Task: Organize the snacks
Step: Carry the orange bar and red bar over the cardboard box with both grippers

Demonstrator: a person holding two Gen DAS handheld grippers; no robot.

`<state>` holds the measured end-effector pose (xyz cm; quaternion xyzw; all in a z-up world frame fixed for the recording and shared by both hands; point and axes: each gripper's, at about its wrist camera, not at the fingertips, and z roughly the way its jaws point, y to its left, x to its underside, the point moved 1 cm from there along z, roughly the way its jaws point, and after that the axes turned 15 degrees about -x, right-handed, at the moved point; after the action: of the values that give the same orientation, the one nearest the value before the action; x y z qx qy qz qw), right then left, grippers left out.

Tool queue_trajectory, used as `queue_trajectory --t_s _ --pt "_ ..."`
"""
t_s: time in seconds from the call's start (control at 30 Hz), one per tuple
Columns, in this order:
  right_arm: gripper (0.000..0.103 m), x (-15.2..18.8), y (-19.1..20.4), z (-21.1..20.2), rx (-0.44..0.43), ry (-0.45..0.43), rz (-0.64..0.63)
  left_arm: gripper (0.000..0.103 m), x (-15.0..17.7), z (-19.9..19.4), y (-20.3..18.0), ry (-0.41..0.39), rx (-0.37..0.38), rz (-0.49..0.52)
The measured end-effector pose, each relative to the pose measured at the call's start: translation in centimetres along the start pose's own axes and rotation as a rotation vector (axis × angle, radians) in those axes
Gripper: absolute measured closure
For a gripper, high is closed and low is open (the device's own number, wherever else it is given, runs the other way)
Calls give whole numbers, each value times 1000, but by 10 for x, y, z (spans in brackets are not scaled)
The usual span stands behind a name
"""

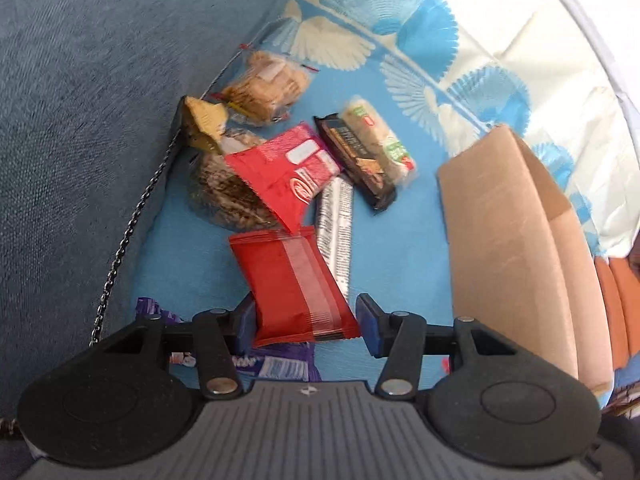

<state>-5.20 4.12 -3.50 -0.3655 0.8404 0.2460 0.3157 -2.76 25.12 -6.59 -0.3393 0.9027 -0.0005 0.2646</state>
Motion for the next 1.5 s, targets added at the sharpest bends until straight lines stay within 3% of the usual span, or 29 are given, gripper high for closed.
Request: queue_trajectory --t_s 0.13,0.23,0.53,0.97,1.23,1.33,1.5 --pt "84 -9 1 -13 -9 -42 -7 47 -2 -8 -11 -50 -27 53" --pt "84 -11 -4 -24 -20 -76 14 47 0 -14 -15 -99 -7 64" --pt "84 -12 -22 -78 -36 -269 -10 47 20 -42 -28 -273 149 198" --pt "84 0 -126 -164 70 -437 11 47 32 -50 -45 -349 77 256" --pt "84 30 -199 -180 114 -529 168 47 41 -59 -46 -362 17 244" --pt "84 40 -212 -181 101 -578 257 47 46 -65 -49 -374 -1 246" --pt "84 44 -219 -173 71 -580 308 47 49 -74 -62 -374 -14 243"
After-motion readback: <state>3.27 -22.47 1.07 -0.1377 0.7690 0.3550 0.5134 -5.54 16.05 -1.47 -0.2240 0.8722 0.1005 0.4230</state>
